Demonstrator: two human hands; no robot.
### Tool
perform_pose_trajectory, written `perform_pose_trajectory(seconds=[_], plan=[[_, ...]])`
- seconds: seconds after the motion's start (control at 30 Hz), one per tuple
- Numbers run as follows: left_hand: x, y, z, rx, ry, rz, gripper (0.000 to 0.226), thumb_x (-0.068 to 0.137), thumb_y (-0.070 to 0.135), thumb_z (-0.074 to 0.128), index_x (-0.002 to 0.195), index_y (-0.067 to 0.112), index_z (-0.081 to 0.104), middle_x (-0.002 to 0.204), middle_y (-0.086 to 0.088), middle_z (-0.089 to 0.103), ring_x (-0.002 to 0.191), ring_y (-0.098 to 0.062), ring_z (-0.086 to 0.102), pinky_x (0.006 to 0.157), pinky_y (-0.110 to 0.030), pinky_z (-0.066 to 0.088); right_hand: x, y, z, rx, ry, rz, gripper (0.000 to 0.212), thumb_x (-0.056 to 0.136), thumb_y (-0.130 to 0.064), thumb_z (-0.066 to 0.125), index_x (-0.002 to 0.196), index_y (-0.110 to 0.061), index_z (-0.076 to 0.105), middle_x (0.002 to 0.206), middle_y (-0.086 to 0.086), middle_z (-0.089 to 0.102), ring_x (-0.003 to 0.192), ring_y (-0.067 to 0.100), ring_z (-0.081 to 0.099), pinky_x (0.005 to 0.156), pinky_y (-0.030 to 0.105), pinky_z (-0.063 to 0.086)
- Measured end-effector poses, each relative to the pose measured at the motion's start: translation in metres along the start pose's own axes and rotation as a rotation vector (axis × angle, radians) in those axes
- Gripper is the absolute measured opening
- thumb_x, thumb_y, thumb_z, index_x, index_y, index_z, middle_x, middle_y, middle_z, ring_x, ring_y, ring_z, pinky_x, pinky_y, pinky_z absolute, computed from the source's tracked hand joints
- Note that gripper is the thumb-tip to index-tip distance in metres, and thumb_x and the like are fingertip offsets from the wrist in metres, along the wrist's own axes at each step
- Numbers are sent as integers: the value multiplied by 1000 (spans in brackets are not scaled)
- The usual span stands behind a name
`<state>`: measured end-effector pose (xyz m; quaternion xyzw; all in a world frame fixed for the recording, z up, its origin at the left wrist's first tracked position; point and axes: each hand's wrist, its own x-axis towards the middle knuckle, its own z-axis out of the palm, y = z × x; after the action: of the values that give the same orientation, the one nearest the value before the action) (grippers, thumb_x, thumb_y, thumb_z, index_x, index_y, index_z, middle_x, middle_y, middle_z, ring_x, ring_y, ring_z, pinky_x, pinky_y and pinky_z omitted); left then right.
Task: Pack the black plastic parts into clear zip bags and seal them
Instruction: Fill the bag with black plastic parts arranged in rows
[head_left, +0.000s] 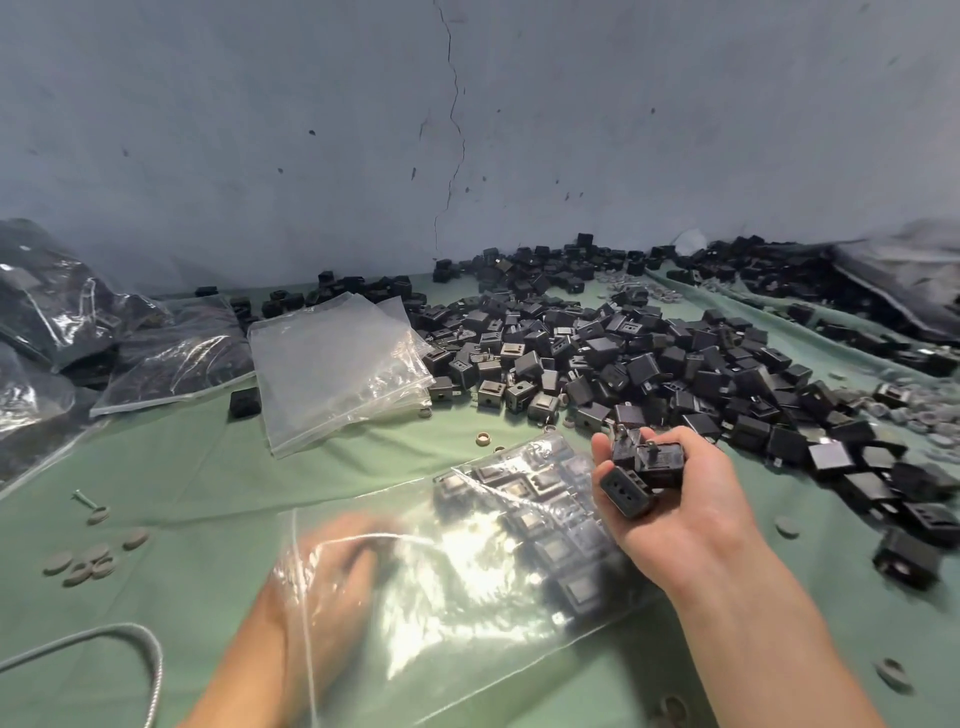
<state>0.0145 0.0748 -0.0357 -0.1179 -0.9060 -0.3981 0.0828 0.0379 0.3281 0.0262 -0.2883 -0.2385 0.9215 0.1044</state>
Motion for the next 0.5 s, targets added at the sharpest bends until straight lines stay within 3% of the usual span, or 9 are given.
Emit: perform_pose_trajectory(seconds=[0.03, 0.1, 0.17, 0.23, 0.3, 0.4, 0.5], plan=[[-1, -6, -9, -77, 46, -88, 51, 88, -5, 63, 81, 44, 76, 88, 11, 75, 84, -6, 69, 78, -19, 54, -3, 1, -2, -5, -2, -9, 7, 89, -10, 54, 94, -12, 57, 105, 15, 64, 80, 25, 72, 50, 28, 54], [-5, -15, -28, -101, 211, -187, 48, 87, -3, 60, 71, 41, 72, 63, 13, 69, 59, -15, 65, 52, -30, 51, -9, 2, -7, -27, -26, -25, 13, 88, -10, 55, 99, -15, 59, 106, 15, 66, 77, 24, 72, 49, 28, 53], [-10, -19, -39, -122, 426, -250, 31, 82, 19, 46, 73, 39, 67, 58, 7, 65, 57, -25, 58, 55, -35, 47, -16, 6, -10, -57, -79, -25, 21, 87, -8, 56, 104, -17, 63, 104, 16, 70, 75, 24, 73, 48, 28, 53], [-18, -9, -44, -187, 558, -194, 31, 73, 28, 37, 79, 39, 66, 66, 3, 66, 64, -27, 59, 60, -36, 47, -25, 12, -11, -112, -156, -18, 25, 86, -8, 59, 107, -20, 67, 103, 16, 74, 77, 24, 74, 48, 27, 52], [-30, 10, -40, -252, 519, -96, 29, 74, 35, 39, 83, 38, 67, 70, 5, 67, 61, -20, 59, 54, -32, 45, -36, 23, -11, -204, -254, -20, 26, 86, -8, 62, 108, -21, 68, 100, 13, 77, 80, 23, 75, 47, 28, 52], [-47, 43, -23, -437, 272, 52, 24, 80, 47, 49, 93, 38, 67, 85, 10, 70, 66, -9, 64, 58, -20, 49, -53, 51, -9, -409, -402, -39, 27, 88, -7, 62, 110, -22, 68, 102, 7, 77, 80, 18, 73, 48, 27, 50], [-57, 60, -10, -495, 118, 71, 23, 82, 59, 61, 99, 45, 66, 89, 6, 69, 67, -9, 64, 61, -18, 49, -71, 84, -7, -537, -501, -17, 25, 90, -7, 62, 105, -25, 70, 97, 4, 76, 69, 11, 67, 49, 24, 48]])
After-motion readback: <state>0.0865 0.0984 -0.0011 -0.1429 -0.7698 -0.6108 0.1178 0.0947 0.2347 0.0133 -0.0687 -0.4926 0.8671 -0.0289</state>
